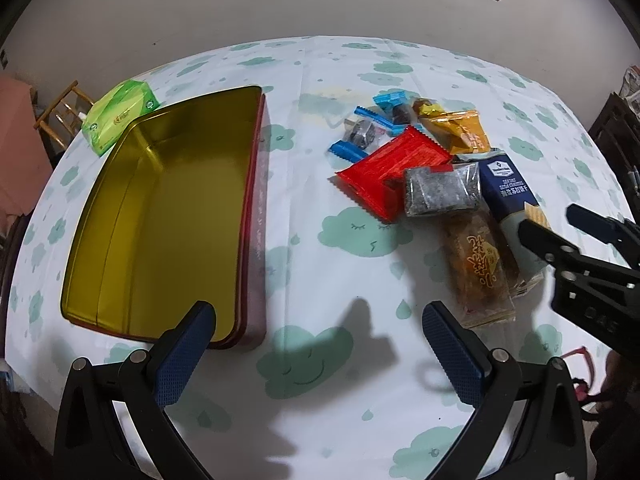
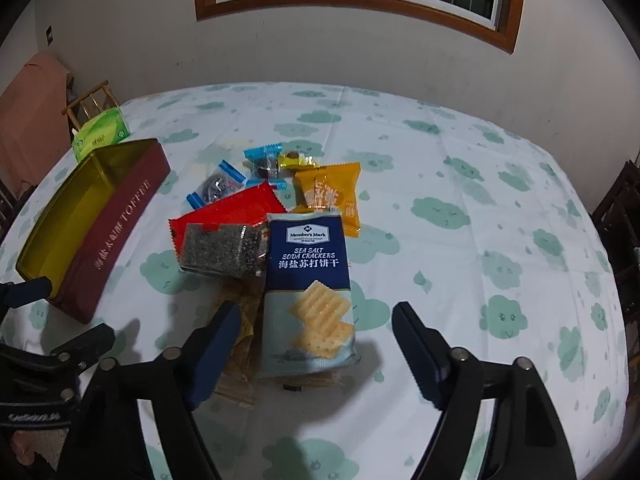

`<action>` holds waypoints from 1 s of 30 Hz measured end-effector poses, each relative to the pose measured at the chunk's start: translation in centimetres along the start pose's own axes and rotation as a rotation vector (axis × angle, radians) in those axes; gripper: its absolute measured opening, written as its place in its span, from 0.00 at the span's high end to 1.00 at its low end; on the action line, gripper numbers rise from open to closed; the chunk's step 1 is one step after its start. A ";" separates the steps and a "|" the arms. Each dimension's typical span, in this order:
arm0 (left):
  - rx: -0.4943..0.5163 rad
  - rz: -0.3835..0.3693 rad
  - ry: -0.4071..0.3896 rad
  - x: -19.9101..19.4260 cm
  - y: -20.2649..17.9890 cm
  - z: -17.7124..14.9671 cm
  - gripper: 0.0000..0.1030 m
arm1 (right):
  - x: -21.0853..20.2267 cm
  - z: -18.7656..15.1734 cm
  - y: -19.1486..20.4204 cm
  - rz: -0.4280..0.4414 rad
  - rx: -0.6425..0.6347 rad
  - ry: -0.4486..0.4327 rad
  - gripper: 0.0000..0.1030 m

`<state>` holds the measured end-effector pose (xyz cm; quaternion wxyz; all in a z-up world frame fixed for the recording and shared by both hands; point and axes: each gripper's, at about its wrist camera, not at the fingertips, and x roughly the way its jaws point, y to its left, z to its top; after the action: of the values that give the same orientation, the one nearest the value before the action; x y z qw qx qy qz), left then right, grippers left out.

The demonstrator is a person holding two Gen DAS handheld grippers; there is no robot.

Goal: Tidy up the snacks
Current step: 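Grasp the grey seaweed pack with the left gripper while the right gripper grasps the blue cracker pack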

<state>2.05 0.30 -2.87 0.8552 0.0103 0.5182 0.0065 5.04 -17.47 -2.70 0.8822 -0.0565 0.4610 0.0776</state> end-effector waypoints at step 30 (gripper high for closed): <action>0.036 0.007 -0.068 -0.4 -2.1 2.7 0.01 | 3.0 1.0 -3.8 0.033 0.052 0.008 0.51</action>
<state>4.29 -1.84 -1.35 0.8720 0.0278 0.4888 -0.0002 8.24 -20.79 -4.45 0.8801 -0.0265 0.4673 0.0799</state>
